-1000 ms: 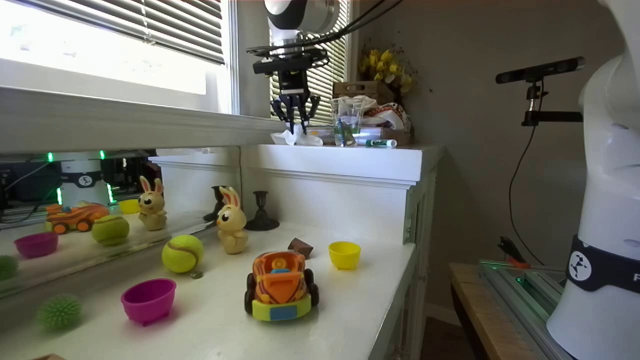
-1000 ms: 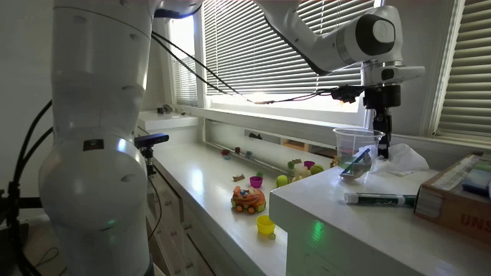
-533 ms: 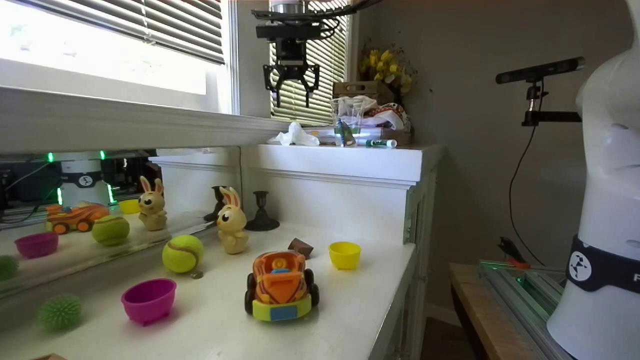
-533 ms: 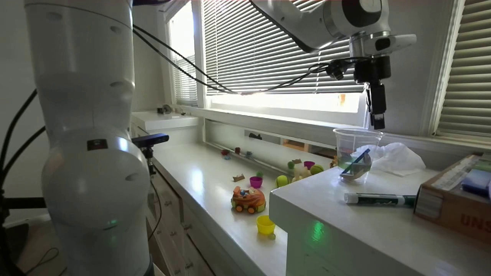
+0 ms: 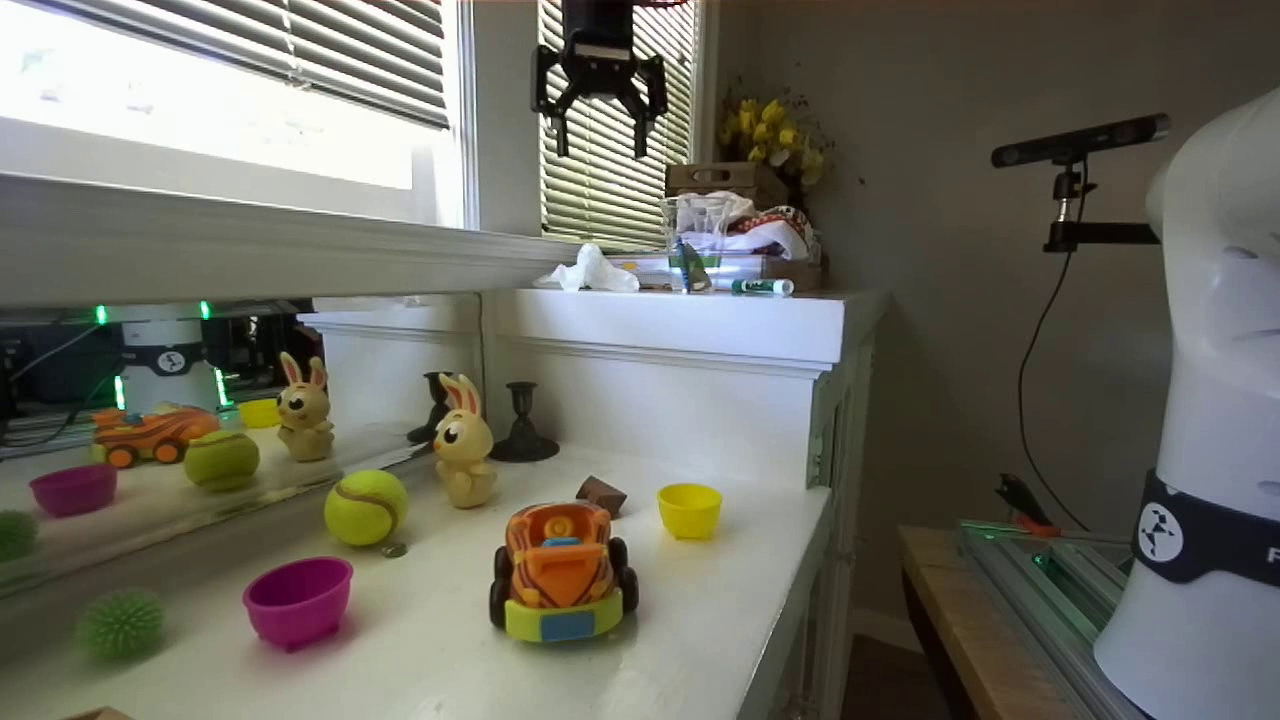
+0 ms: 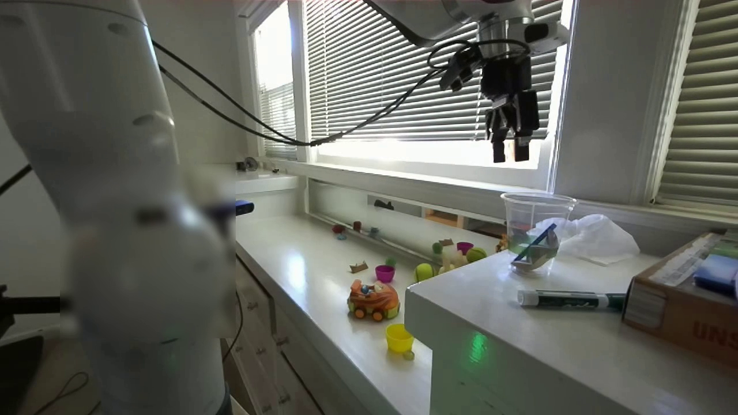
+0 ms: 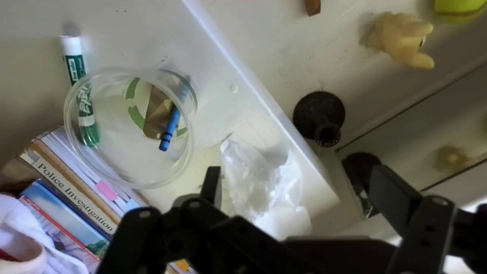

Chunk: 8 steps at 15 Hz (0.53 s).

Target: Use the paper towel to wipe the toy car

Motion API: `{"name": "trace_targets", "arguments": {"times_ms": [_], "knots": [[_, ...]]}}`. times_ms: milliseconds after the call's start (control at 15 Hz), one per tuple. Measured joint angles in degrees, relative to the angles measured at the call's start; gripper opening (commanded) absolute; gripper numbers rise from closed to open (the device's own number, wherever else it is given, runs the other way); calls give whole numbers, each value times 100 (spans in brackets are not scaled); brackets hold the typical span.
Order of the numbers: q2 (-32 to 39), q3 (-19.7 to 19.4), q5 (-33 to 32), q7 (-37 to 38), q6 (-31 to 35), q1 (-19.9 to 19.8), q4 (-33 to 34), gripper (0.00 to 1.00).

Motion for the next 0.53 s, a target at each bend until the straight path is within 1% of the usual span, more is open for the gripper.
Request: {"name": "trace_targets", "arguments": {"times_ms": [267,400,533], "knots": [[-484,208,125,-916,-185,120,-525,100],[-670,237,275,-1441,-367,163,-685,100],[-793,233,343,-1741,-442,165,-774,100]]}}
